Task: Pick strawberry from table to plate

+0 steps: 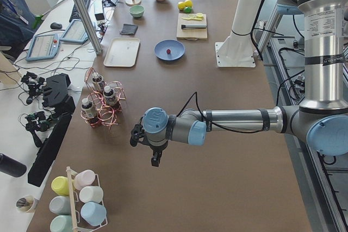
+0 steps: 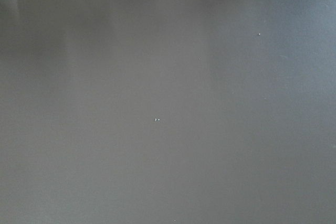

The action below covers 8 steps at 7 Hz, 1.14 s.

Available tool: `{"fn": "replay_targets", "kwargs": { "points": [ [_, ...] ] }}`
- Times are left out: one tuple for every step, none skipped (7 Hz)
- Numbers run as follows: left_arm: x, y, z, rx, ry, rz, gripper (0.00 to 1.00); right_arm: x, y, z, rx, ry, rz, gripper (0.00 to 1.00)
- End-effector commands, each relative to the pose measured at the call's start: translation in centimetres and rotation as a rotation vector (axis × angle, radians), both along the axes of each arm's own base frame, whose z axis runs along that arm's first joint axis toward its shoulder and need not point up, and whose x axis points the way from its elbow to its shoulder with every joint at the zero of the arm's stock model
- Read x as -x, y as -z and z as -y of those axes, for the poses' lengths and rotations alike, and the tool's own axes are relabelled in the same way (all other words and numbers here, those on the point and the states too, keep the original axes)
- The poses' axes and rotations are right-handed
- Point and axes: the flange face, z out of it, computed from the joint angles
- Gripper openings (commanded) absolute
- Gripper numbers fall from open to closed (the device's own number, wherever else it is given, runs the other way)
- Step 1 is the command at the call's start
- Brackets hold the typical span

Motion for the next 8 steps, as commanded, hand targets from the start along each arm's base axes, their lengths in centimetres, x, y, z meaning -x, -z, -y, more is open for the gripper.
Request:
{"fn": "replay_targets", "kwargs": {
  "points": [
    [0.0,-0.1,0.0,0.004,0.0,0.0,0.98,-5.1,-4.8,-2.5,0.003,0.011,-0.005,1.0],
    [-0.1,-0.6,0.0,0.009,-0.004,0.001,0.98,-5.2,-4.6,-2.1,0.01,0.005,-0.006,1.0],
    [0.0,-0.7,-0.1,0.012,-0.002,0.001,0.98,-5.2,-3.9,-1.9,0.016,-0.003,-0.002,1.0],
    [0.0,-0.7,-0.1,0.012,-0.002,0.001,0.98,-5.5,-2.4,-0.7,0.065,-0.014,0.052,1.0],
    [0.0,-0.7,-0.1,0.011,-0.003,0.0,0.98,-5.5,-2.1,-0.7,0.109,-0.016,0.063,1.0],
    [0.0,-0.8,-0.1,0.012,-0.003,0.001,0.98,-5.4,-3.3,-2.0,0.14,-0.018,0.064,1.0],
    [0.0,-1.4,-0.3,0.028,0.0,0.003,0.98,-5.5,-3.5,-2.2,0.138,-0.017,0.06,1.0],
    [0.0,-2.6,-0.5,0.051,0.0,0.002,0.98,-5.5,-3.7,-2.3,0.139,-0.017,0.061,1.0]
  ]
}}
